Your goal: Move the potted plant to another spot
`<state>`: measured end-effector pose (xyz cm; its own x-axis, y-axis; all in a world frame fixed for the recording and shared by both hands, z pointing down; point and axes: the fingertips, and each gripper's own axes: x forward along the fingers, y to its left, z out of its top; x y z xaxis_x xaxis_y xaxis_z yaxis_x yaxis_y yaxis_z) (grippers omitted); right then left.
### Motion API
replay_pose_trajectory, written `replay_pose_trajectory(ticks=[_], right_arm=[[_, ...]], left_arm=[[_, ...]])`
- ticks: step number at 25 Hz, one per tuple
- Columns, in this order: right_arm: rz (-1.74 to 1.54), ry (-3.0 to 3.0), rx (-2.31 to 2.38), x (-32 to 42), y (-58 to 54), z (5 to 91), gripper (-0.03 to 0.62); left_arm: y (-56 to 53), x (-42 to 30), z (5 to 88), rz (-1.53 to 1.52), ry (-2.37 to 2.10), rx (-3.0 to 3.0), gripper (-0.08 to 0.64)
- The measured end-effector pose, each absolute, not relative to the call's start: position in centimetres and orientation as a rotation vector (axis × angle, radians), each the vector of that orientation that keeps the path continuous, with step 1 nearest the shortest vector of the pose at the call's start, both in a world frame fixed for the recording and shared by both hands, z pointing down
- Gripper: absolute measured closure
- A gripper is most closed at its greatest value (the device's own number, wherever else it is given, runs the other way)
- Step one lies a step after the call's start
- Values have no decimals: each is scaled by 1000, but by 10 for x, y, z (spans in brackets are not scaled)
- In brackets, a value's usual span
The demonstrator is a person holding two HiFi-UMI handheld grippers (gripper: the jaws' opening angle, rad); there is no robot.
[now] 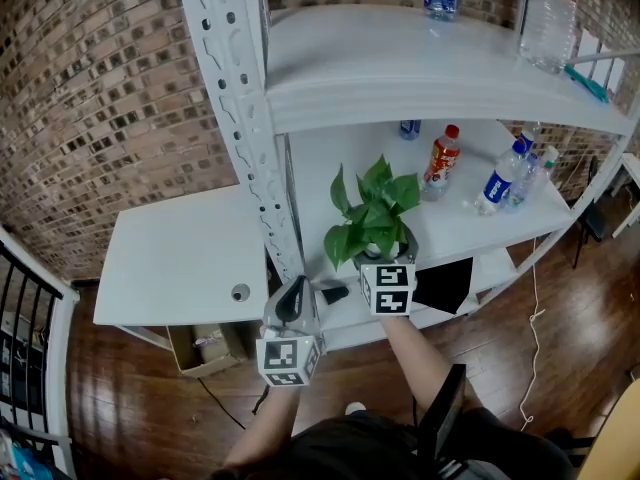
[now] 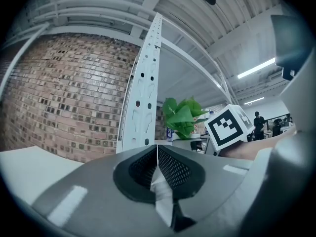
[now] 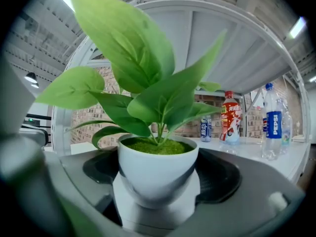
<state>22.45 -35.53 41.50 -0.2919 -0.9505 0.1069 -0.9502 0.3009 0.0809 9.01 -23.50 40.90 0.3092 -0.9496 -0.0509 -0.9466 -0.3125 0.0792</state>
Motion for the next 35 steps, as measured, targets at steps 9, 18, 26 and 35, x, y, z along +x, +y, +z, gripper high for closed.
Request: replay_pose_trajectory(ticks=[9,18,26,35], right_arm=[[-58,-2460,1803,228,-351,408,126],[-126,-2462,1828,238,-337,394,126],[-146,-2457,1816,242,-307,394,126],[-170,-2409,1852,212,-244,396,126]], left_arm=[[-236,90,413,-132,-1834,2499,538],[-232,93,412,-142,-1831,2500,538],[-226,93,416,-161,-1833,2480,538],[-206,60,421,-167,-1769,2504,538]])
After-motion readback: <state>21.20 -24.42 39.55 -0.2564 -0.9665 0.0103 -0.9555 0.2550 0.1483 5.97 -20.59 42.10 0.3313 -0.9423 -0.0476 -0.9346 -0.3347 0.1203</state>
